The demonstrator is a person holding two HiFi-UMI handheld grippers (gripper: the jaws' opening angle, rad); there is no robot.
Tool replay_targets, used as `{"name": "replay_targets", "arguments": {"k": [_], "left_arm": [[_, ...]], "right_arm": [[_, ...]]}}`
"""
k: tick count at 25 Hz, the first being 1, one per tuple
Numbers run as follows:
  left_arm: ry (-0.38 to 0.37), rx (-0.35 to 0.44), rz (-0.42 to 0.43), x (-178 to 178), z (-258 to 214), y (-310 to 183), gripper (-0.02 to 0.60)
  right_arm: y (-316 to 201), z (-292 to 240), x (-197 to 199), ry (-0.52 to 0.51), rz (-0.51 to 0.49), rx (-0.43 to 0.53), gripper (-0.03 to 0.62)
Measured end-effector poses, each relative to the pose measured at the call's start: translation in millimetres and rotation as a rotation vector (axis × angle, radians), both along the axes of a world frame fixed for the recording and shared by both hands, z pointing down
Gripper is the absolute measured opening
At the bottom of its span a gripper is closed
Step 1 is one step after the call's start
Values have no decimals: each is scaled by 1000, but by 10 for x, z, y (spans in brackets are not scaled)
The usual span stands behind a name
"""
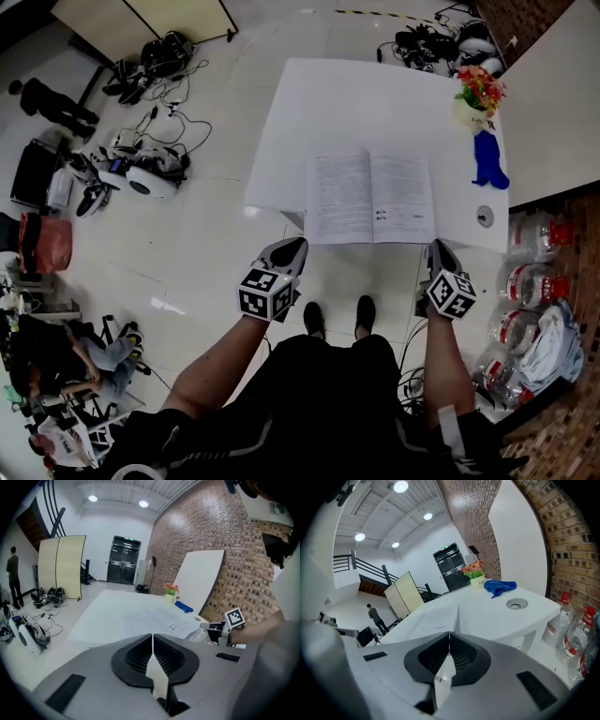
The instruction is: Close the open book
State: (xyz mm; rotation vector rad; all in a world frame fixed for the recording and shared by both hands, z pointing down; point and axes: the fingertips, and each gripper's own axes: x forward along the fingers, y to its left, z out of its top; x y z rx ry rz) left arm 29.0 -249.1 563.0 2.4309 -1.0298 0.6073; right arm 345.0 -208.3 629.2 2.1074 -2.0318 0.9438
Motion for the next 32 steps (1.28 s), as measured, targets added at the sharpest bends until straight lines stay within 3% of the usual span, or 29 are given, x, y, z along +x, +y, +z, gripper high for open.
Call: {"name": "replay_targets", "arguments": {"k": [6, 9, 13, 15, 18, 24, 32], "left_arm": [[11, -4, -39, -124, 2, 33, 9], [25, 2, -67, -204, 0, 30, 9], [49, 9, -109, -377, -15, 23, 9], [60, 12, -128, -461, -14, 38, 9], [78, 20, -159, -592, -34, 57, 9], [83, 23, -232, -1005, -53, 67, 9], [77, -8, -254, -1292, 131, 93, 9]], "right_arm": [[37, 185, 96, 71, -2, -99, 0], [67, 25, 115, 198, -36, -109, 2], [-121, -426, -426, 447, -260, -54, 7], [-262, -654, -913, 579, -422, -1, 58], [-368, -828, -1692, 783, -677, 58, 78], [-354, -404, -2766, 936, -1006, 41, 78], [-320, 242, -3276, 1128, -1231, -52, 80]]}}
